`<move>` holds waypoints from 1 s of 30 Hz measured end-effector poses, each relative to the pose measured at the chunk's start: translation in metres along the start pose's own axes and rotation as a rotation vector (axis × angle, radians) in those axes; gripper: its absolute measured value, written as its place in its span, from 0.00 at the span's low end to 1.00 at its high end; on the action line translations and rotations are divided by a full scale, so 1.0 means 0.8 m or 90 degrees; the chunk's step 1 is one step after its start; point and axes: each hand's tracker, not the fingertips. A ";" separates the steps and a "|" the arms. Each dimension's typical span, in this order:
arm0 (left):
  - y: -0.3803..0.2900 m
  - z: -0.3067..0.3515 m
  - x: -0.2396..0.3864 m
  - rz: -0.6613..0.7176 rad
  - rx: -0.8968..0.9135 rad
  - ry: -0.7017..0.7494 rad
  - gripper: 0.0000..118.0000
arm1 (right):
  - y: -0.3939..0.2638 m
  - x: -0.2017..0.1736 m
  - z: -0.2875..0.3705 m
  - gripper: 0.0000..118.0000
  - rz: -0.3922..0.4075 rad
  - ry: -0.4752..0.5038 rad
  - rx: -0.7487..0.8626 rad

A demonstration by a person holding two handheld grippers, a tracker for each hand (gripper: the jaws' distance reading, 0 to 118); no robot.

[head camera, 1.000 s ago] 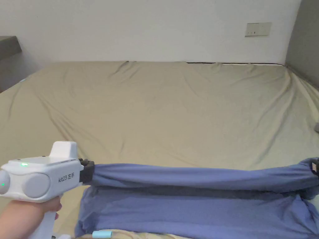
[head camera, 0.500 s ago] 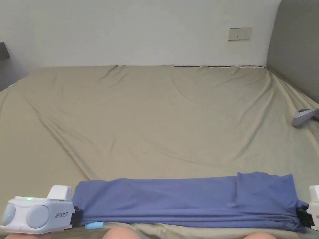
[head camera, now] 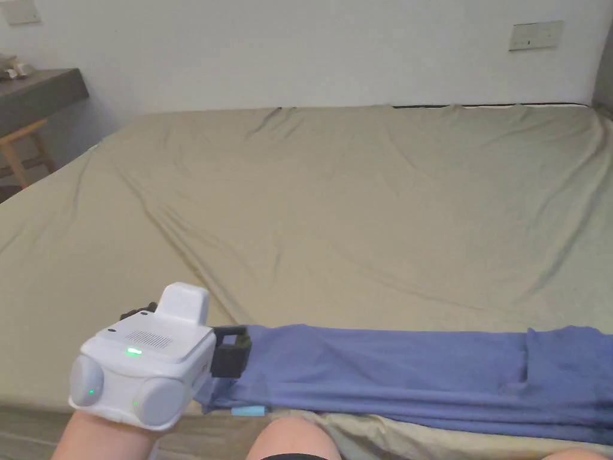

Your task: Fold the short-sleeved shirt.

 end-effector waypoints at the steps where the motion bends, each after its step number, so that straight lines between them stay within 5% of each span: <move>1: 0.008 0.008 0.004 0.013 0.029 0.005 0.67 | 0.010 -0.011 0.008 0.86 -0.001 0.010 0.032; 2: 0.015 0.015 0.009 0.026 0.043 0.015 0.46 | 0.019 -0.026 0.016 0.71 -0.003 0.043 0.032; 3: 0.020 0.017 0.012 0.036 0.048 0.013 0.19 | 0.029 -0.044 0.022 0.41 0.008 0.053 0.048; 4: 0.022 0.015 0.013 0.053 0.055 0.004 0.00 | 0.034 -0.053 0.024 0.00 0.008 0.058 0.059; 6: 0.026 0.013 0.012 0.095 0.045 -0.026 0.00 | 0.049 -0.074 0.028 0.00 0.020 0.071 0.095; 8: 0.026 0.005 0.008 0.089 0.013 -0.070 0.00 | 0.055 -0.092 0.027 0.00 -0.004 0.123 0.018; 13: 0.010 -0.029 -0.043 0.177 -0.072 -0.167 0.00 | 0.065 -0.113 0.022 0.00 0.030 0.133 0.042; 16: -0.016 -0.068 -0.117 0.322 -0.117 -0.300 0.00 | 0.063 -0.116 0.019 0.00 0.036 0.150 0.023; 17: -0.027 -0.088 -0.145 0.368 -0.147 -0.346 0.09 | 0.062 -0.117 0.018 0.00 0.038 0.151 0.020; 18: -0.039 -0.109 -0.170 0.407 -0.202 -0.378 0.30 | 0.060 -0.118 0.017 0.00 0.041 0.152 0.016; 19: -0.050 -0.126 -0.189 0.448 -0.243 -0.395 0.68 | 0.060 -0.118 0.017 0.00 0.044 0.152 0.011; 20: -0.064 -0.144 -0.206 0.480 -0.283 -0.408 0.92 | 0.059 -0.119 0.017 0.00 0.049 0.153 0.004; 21: -0.078 -0.158 -0.217 0.503 -0.307 -0.426 1.00 | 0.058 -0.120 0.016 0.00 0.053 0.154 -0.003; 24: -0.105 -0.184 -0.223 0.568 -0.269 -0.487 1.00 | 0.052 -0.123 0.011 0.00 0.056 0.150 -0.025; 29: -0.135 -0.233 -0.161 0.595 -0.374 -0.546 1.00 | 0.046 -0.130 0.000 0.00 0.045 0.145 -0.064; 30: -0.126 -0.223 -0.155 0.586 -0.257 -0.572 1.00 | 0.050 -0.143 0.004 0.00 0.050 0.144 -0.068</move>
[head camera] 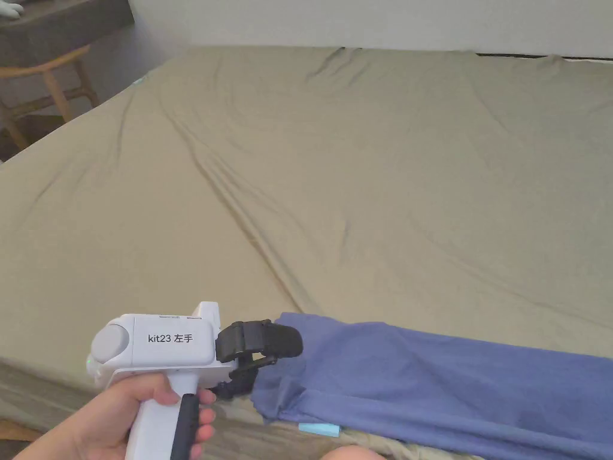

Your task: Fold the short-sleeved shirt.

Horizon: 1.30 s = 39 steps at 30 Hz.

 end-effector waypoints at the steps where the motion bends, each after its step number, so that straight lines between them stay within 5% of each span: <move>1: 0.001 -0.010 0.010 -0.020 -0.010 -0.005 1.00 | 0.001 -0.005 -0.001 0.00 0.004 -0.001 -0.003; 5: 0.016 -0.053 0.003 0.032 -0.074 -0.015 0.98 | 0.005 -0.022 -0.011 0.00 -0.003 0.010 -0.015; 6: 0.021 -0.058 0.005 0.023 -0.074 -0.021 0.90 | 0.005 -0.026 -0.013 0.00 -0.005 0.014 -0.018; 7: 0.021 -0.065 0.013 0.008 -0.087 -0.014 0.63 | 0.006 -0.031 -0.015 0.00 -0.005 0.015 -0.018; 8: 0.021 -0.072 0.022 -0.028 -0.098 0.018 0.21 | 0.006 -0.034 -0.016 0.00 -0.002 0.018 -0.020; 9: 0.020 -0.081 0.029 -0.077 -0.097 0.089 0.06 | 0.006 -0.038 -0.016 0.00 0.001 0.023 -0.020; 21: 0.056 -0.025 0.118 -0.139 -0.098 0.130 0.06 | -0.006 0.011 -0.043 0.00 0.015 0.054 -0.009; 32: 0.144 0.038 0.103 -0.121 -0.094 0.437 0.06 | 0.005 0.013 -0.019 0.00 0.008 0.079 0.039; 39: 0.110 -0.007 0.203 -0.224 -0.137 0.482 0.06 | 0.004 0.024 -0.013 0.00 0.003 0.070 0.048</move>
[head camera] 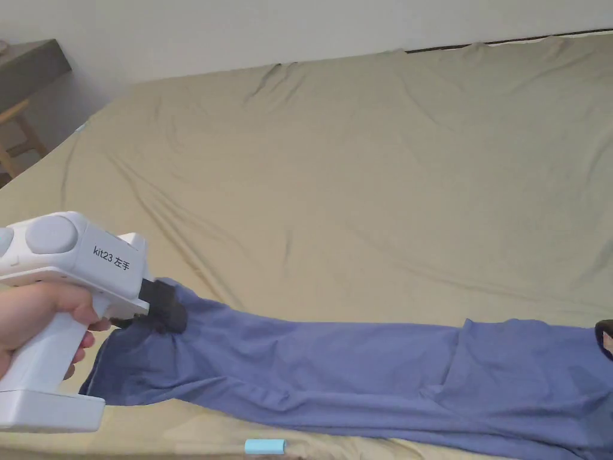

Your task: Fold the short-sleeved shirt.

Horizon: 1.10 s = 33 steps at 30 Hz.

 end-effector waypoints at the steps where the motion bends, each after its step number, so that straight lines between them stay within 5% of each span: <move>1: 0.002 0.006 0.017 -0.008 -0.007 -0.010 0.06 | -0.001 0.004 0.001 0.00 -0.005 0.000 -0.001; 8: 0.008 0.014 0.169 -0.106 -0.019 -0.078 0.06 | -0.007 0.018 0.008 0.00 -0.008 -0.001 0.015; 18: -0.006 -0.123 0.293 -0.139 -0.115 -0.063 0.09 | -0.008 0.056 0.029 0.00 -0.034 -0.009 0.043; 22: -0.001 -0.138 0.304 -0.109 -0.112 -0.129 0.73 | -0.010 0.064 0.031 0.00 -0.036 -0.013 0.044; 23: -0.003 -0.128 0.310 -0.100 -0.101 -0.152 0.75 | -0.011 0.064 0.030 0.00 -0.037 -0.013 0.042; 26: -0.003 -0.088 0.303 -0.102 -0.042 -0.196 0.72 | -0.014 0.066 0.025 0.00 -0.039 -0.008 0.036; 27: -0.006 -0.072 0.299 -0.109 -0.023 -0.195 0.62 | -0.014 0.064 0.024 0.00 -0.037 -0.006 0.035; 29: -0.015 -0.058 0.283 -0.124 0.018 -0.151 0.14 | -0.015 0.062 0.021 0.00 -0.032 0.001 0.033; 30: -0.022 -0.060 0.276 -0.124 0.028 -0.100 0.01 | -0.016 0.060 0.019 0.00 -0.028 0.005 0.031; 33: -0.049 -0.092 0.272 -0.199 0.005 0.044 0.01 | -0.016 0.055 0.012 0.00 -0.020 0.013 0.026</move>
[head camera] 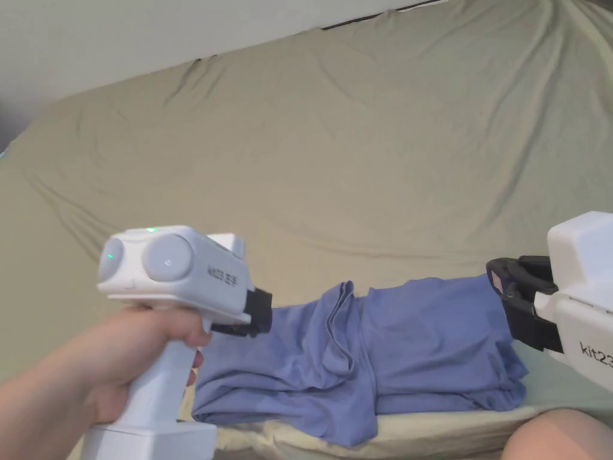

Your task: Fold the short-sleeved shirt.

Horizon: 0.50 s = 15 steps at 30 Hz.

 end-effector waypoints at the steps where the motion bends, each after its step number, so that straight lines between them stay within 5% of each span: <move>1: -0.007 -0.010 0.002 0.010 -0.009 -0.016 0.01 | 0.000 -0.001 -0.002 0.00 0.003 0.002 -0.001; 5: -0.018 -0.048 0.033 0.067 -0.038 -0.125 0.01 | -0.001 -0.005 -0.004 0.00 0.013 -0.001 -0.004; 10: -0.011 -0.076 0.101 0.014 -0.045 -0.120 0.01 | -0.002 -0.005 -0.004 0.00 0.015 -0.005 -0.005; 15: 0.000 -0.039 0.081 0.032 -0.011 -0.236 0.01 | -0.004 -0.007 0.000 0.00 0.015 -0.008 -0.004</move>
